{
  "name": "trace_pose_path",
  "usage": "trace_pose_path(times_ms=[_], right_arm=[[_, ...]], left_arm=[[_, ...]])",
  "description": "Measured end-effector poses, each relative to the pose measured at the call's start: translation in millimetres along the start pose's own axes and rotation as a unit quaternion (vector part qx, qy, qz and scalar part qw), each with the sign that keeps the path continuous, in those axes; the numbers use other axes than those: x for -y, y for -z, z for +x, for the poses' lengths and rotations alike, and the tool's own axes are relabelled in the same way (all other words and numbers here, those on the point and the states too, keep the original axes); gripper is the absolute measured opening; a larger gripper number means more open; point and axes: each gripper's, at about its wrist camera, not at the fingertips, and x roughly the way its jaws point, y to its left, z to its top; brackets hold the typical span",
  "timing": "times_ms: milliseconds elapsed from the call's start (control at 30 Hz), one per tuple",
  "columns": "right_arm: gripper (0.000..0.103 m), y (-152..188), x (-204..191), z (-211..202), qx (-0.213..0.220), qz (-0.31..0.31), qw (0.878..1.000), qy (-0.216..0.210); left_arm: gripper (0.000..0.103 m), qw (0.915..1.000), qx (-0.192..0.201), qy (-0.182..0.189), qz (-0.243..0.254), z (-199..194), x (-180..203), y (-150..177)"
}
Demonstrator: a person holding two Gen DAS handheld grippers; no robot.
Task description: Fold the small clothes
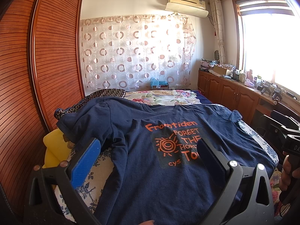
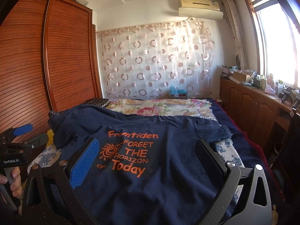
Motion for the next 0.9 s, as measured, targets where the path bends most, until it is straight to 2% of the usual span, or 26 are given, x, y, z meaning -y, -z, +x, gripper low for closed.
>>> trace_pose_path(times_ms=[233, 433, 633, 900], right_arm=[[0.103, -1, -1, 0, -0.002, -0.001, 1.000, -0.002], [0.103, 5, -20, 16, -0.027, -0.003, 0.999, -0.027], [0.103, 20, -22, 36, -0.048, -0.019, 0.998, -0.048], [0.103, 32, -25, 64, -0.077, -0.033, 0.994, -0.070]], left_arm=[[0.103, 1.0000, -0.005, 0.002, -0.001, 1, -1, -2], [0.103, 0.9998, -0.017, 0.000, -0.005, 7, -1, -6], [0.103, 0.9991, -0.039, -0.012, -0.012, 26, -31, -1], [0.103, 0.9982, -0.049, -0.033, -0.013, 43, -72, 3]])
